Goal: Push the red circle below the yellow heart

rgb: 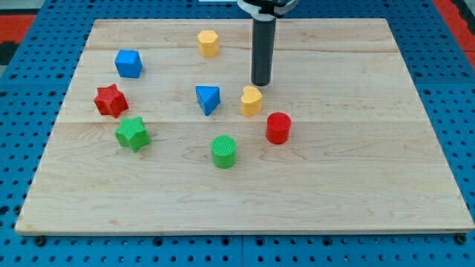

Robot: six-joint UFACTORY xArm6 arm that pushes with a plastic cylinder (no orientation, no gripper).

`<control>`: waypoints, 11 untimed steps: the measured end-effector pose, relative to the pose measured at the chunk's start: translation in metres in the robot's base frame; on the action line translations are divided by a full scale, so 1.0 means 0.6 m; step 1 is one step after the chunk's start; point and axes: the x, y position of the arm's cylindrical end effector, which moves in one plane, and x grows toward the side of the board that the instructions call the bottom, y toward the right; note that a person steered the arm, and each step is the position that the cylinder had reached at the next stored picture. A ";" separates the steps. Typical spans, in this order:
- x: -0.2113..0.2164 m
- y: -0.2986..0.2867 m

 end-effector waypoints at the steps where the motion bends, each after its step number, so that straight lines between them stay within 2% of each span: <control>1: 0.000 0.000; 2: 0.031 0.018; 3: 0.042 0.102; 4: 0.097 0.135; 5: 0.183 0.136; 9: 0.193 0.012; 10: 0.199 0.013; 11: 0.237 0.130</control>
